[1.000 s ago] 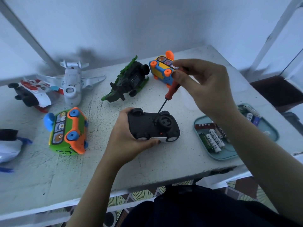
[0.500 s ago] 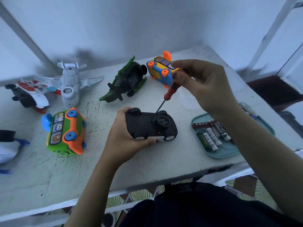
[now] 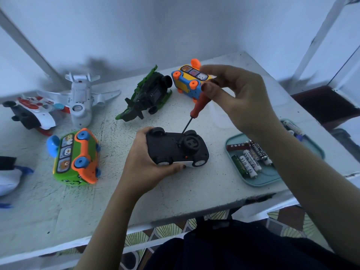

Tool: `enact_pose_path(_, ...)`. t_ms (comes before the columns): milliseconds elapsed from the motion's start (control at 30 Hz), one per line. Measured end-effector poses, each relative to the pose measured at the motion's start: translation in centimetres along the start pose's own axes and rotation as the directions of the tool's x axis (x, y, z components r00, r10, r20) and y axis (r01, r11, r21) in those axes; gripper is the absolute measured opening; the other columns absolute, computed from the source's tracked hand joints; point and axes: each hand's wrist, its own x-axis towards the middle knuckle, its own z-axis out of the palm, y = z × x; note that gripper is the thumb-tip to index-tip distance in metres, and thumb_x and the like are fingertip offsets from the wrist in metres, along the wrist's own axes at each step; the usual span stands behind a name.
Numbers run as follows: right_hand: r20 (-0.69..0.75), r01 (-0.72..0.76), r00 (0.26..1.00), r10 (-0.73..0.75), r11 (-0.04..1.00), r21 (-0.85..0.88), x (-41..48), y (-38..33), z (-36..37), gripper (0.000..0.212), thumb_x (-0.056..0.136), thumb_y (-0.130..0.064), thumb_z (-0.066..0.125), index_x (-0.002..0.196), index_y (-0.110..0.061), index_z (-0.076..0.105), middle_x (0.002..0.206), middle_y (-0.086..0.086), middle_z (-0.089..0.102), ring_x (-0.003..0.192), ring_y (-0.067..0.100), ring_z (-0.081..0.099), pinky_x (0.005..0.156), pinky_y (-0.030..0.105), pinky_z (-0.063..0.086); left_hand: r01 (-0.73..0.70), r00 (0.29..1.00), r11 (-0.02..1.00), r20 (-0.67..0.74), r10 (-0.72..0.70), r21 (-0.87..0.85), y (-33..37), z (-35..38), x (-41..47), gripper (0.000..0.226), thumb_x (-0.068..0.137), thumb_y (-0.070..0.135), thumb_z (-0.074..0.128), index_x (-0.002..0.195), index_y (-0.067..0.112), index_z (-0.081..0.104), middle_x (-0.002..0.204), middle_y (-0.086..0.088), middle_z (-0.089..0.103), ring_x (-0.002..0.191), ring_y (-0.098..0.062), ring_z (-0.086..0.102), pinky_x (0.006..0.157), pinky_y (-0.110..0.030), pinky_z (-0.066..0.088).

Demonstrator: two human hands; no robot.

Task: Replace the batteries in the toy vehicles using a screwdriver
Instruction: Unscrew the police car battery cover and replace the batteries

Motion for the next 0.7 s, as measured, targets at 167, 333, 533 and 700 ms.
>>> enact_pose_path(167,0.058,-0.078,0.995,0.077,0.997,0.003,0.5,0.2,-0.5,0.022,0.095,0.0,0.05,0.108,-0.012,0.064,0.086,-0.001,0.072,0.08,-0.008,0.064,0.079,0.009,0.046,0.002,1.0,1.0,0.0,-0.002,0.009,0.1,0.0,0.0,0.091,0.049,0.032,0.096,0.122,0.026,0.041,0.112,0.013,0.054,0.099,0.001,0.058,0.081,-0.02,0.051)
enact_pose_path(333,0.056,-0.042,0.998,0.039,0.997,0.068,0.2,0.1,-0.1,0.018,0.094,-0.013,0.057,0.108,-0.013,0.069,0.076,0.0,0.073,0.097,0.019,0.067,0.106,0.042,0.041,0.003,1.0,1.0,0.0,-0.003,0.008,0.3,-0.1,-0.1,0.093,0.046,0.045,0.094,0.12,0.029,0.04,0.112,0.012,0.055,0.099,0.0,0.058,0.079,-0.017,0.051)
enact_pose_path(533,0.025,-0.031,0.999,0.028,0.993,0.118,0.2,0.6,0.4,0.024,0.089,-0.008,0.063,0.111,0.001,0.067,0.072,0.016,0.072,0.08,0.024,0.071,0.111,0.05,0.034,0.01,1.0,1.0,-0.003,-0.01,-0.015,0.6,0.0,-0.1,0.091,0.043,0.043,0.084,0.121,0.024,0.041,0.111,0.012,0.054,0.097,0.006,0.057,0.077,-0.01,0.049)
enact_pose_path(700,0.127,-0.094,0.988,0.084,0.993,0.076,0.9,0.5,-0.5,0.023,0.094,0.002,0.048,0.112,-0.004,0.061,0.095,0.019,0.069,0.083,0.023,0.071,0.11,0.043,0.038,0.013,1.0,0.999,-0.003,-0.013,-0.04,0.6,0.0,-0.2,0.088,0.046,0.03,0.09,0.12,0.023,0.042,0.109,0.013,0.055,0.096,0.006,0.058,0.075,-0.01,0.049)
